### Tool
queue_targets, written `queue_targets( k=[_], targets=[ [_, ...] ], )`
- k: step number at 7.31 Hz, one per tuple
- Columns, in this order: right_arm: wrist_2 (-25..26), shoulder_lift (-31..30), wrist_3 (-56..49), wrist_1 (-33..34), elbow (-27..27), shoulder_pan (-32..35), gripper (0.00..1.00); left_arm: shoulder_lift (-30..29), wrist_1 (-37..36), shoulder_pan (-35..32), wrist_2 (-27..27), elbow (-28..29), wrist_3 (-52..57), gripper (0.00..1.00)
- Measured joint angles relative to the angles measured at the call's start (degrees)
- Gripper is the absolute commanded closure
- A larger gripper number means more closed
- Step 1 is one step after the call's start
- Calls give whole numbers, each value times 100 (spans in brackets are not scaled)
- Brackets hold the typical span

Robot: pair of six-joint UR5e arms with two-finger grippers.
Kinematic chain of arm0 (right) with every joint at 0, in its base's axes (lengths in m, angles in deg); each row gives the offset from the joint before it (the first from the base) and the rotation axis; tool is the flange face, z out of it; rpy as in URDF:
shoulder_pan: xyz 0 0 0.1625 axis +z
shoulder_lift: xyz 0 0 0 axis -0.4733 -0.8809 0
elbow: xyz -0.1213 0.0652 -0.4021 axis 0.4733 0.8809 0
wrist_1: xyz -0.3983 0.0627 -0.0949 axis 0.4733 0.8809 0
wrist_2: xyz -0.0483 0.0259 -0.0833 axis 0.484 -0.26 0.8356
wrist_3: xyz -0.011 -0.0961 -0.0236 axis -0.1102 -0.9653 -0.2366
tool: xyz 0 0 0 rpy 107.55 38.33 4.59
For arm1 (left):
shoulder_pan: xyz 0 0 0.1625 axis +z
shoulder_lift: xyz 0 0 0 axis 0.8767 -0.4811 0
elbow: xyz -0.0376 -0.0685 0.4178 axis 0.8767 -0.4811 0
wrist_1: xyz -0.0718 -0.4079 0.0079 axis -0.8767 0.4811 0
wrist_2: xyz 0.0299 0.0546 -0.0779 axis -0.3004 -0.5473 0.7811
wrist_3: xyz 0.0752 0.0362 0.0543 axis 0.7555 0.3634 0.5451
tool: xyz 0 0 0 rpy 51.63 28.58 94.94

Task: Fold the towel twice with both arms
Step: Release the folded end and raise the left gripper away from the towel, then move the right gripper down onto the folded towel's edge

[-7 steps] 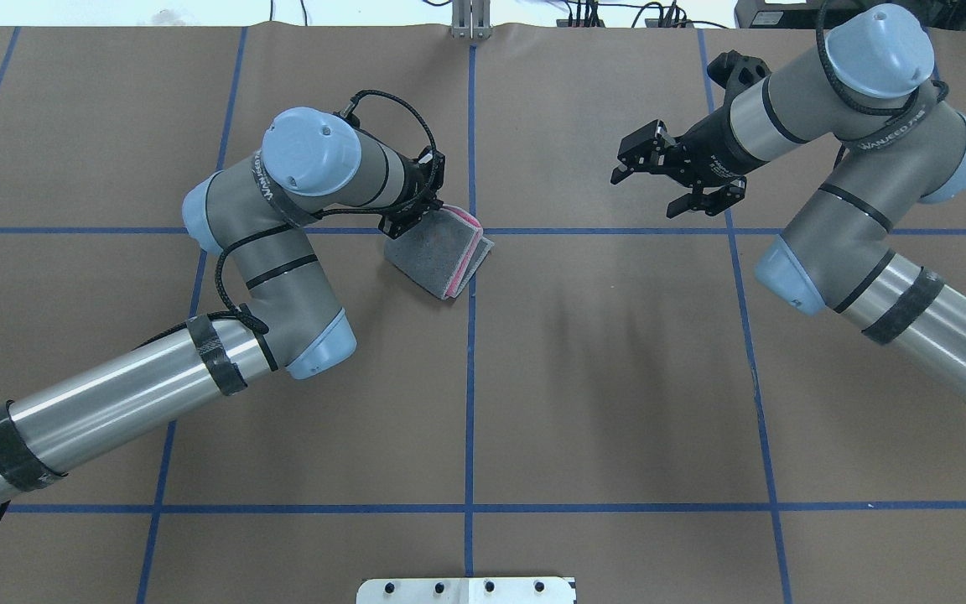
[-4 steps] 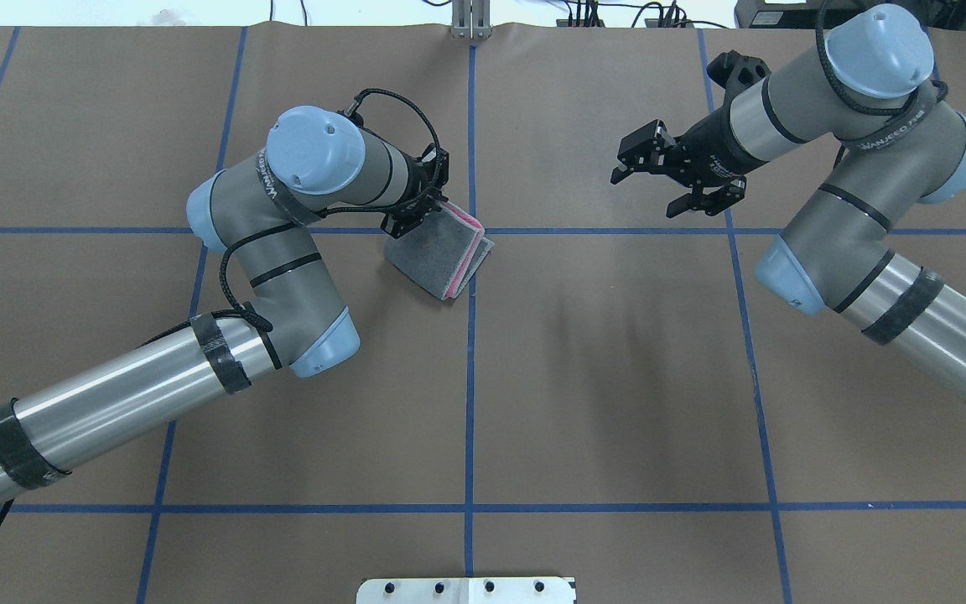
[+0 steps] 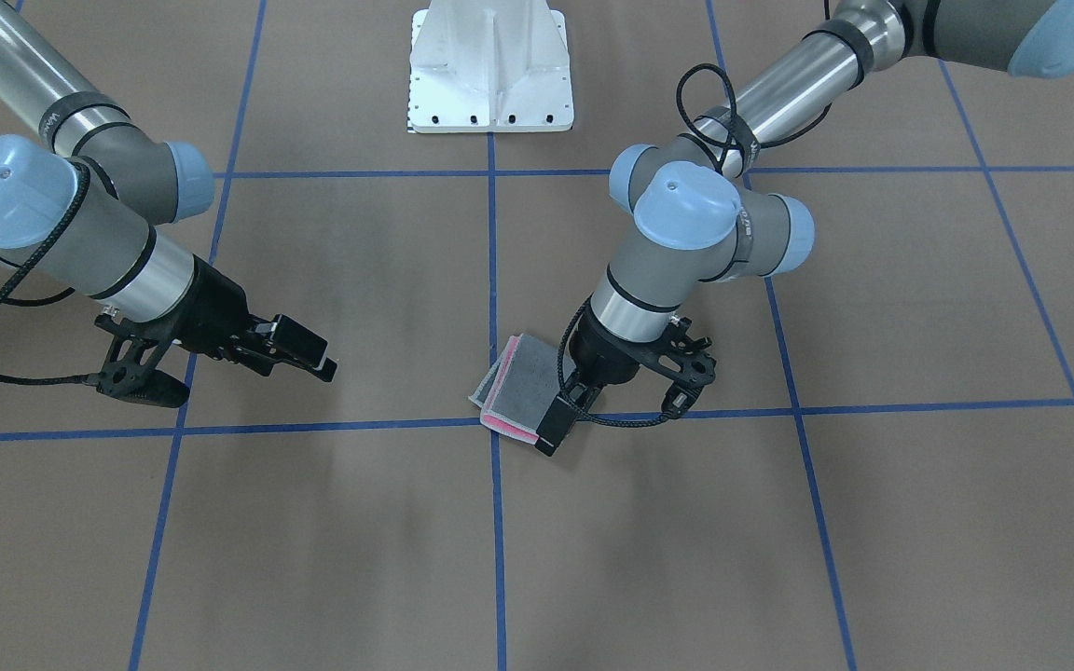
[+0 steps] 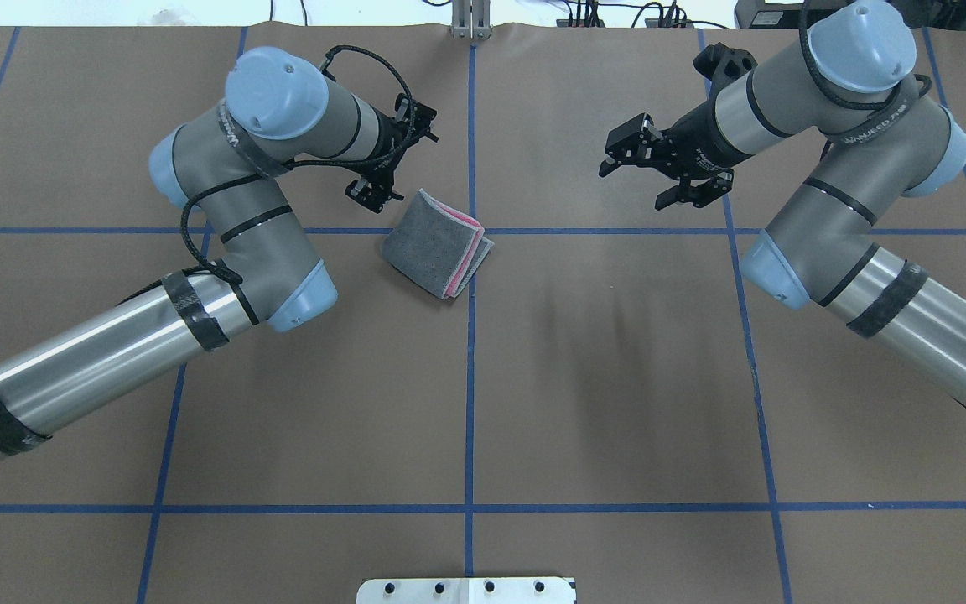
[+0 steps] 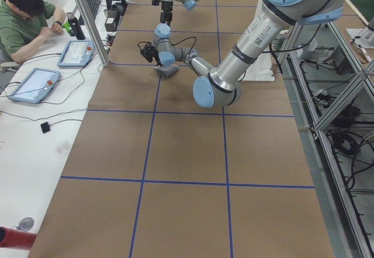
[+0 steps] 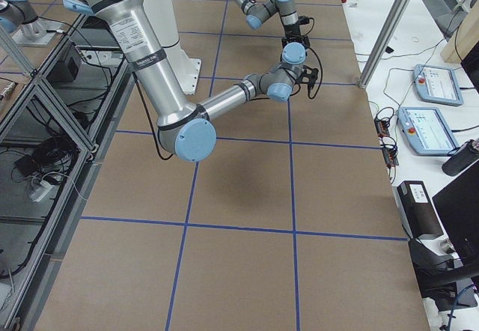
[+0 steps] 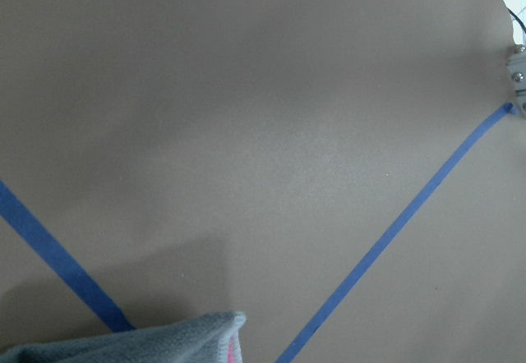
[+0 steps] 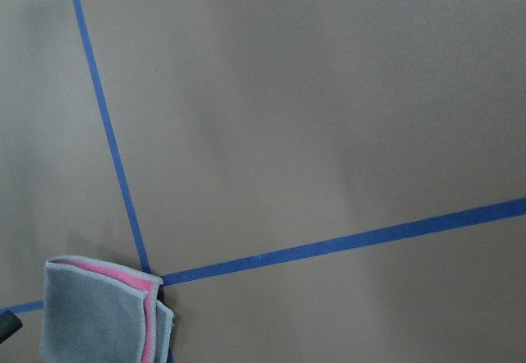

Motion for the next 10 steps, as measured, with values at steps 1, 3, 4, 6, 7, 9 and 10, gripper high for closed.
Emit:
queue_targets(
  k=[1, 3, 4, 6, 7, 9, 10],
  targets=[
    [217, 190, -297, -18, 185, -14, 0, 40, -6, -178, 364, -129, 155, 0],
    [513, 665, -887, -189, 681, -47, 0, 318, -21, -452, 870, -577, 597, 0],
    [632, 903, -1219, -731, 1103, -97, 0, 448, -23, -587, 1079, -769, 699, 0],
    [954, 1263, -1513, -1708, 1723, -335, 3, 526, -18, -890, 1519, -909, 758, 0],
    [1291, 1448, -1544, -1851, 1852, -563, 6, 532, -18, -997, 1662, -939, 768, 0],
    [1855, 1658, -1571, -1912, 2069, -986, 11, 551, -21, -1077, 1747, -949, 773, 0],
    [1991, 1702, -1612, -1916, 2167, -1140, 18, 567, -18, -1084, 1758, -946, 780, 0]
  ],
)
